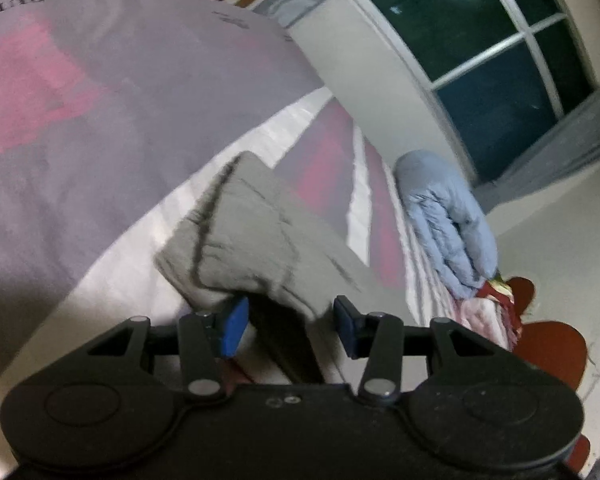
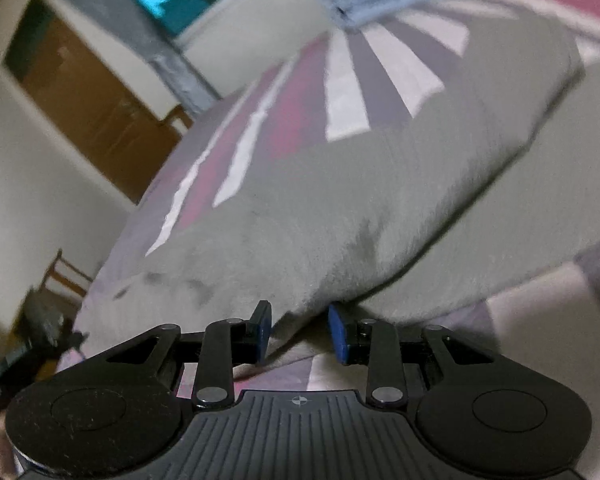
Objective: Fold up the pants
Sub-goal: 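Lift the leg ends with both grippers and fold them over toward the waistband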
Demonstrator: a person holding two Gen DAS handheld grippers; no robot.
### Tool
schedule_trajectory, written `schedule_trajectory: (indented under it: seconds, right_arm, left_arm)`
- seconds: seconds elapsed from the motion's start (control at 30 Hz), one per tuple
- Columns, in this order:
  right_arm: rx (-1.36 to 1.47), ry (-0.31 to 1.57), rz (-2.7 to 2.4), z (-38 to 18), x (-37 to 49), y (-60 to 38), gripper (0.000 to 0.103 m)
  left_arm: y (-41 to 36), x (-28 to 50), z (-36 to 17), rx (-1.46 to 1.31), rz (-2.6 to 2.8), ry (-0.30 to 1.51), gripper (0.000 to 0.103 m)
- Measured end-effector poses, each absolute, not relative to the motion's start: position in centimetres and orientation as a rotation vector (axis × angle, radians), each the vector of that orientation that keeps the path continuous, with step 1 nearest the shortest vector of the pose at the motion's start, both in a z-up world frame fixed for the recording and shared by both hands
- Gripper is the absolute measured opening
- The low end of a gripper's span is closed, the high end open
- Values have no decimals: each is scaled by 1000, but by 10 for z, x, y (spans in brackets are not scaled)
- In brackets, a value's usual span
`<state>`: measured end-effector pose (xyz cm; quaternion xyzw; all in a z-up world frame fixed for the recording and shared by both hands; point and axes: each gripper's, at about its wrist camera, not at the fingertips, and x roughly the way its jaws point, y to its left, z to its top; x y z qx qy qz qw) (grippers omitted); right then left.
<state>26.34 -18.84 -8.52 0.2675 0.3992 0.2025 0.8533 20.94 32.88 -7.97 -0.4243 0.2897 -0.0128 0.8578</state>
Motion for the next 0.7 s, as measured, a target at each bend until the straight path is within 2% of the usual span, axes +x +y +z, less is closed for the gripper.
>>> schedule_trajectory:
  seconds: [0.07, 0.17, 0.2, 0.23, 0.33, 0.4, 0.47, 0.53, 0.6, 0.7]
  right_arm:
    - [577, 855, 413, -86, 268, -189, 32]
    - [554, 857, 403, -84, 271, -188, 29]
    - [547, 851, 404, -82, 271, -188, 22]
    - [539, 839, 406, -78, 270, -186, 6]
    - [478, 635, 457, -40, 259, -182, 6]
    - [484, 477, 475, -8, 251, -191, 6]
    - [466, 349, 479, 8, 236, -199, 6]
    - [424, 340, 486, -7, 225, -199, 6]
    - [385, 539, 499, -52, 234, -188, 6]
    - [380, 645, 486, -92, 226, -188, 6]
  left_arm:
    - [331, 212, -81, -894, -24, 607, 32]
    - [327, 216, -77, -826, -16, 614, 15]
    - [323, 217, -72, -776, -17, 604, 15]
    - [321, 219, -66, -735, -25, 590, 12]
    - [318, 230, -21, -601, -86, 457, 11]
    - [317, 227, 17, -536, -165, 291, 11]
    - [316, 223, 31, -494, -224, 222, 12]
    - [317, 223, 13, -464, -216, 313, 12]
    - [325, 229, -33, -468, -107, 535, 11]
    - [329, 216, -73, -484, -82, 632, 11]
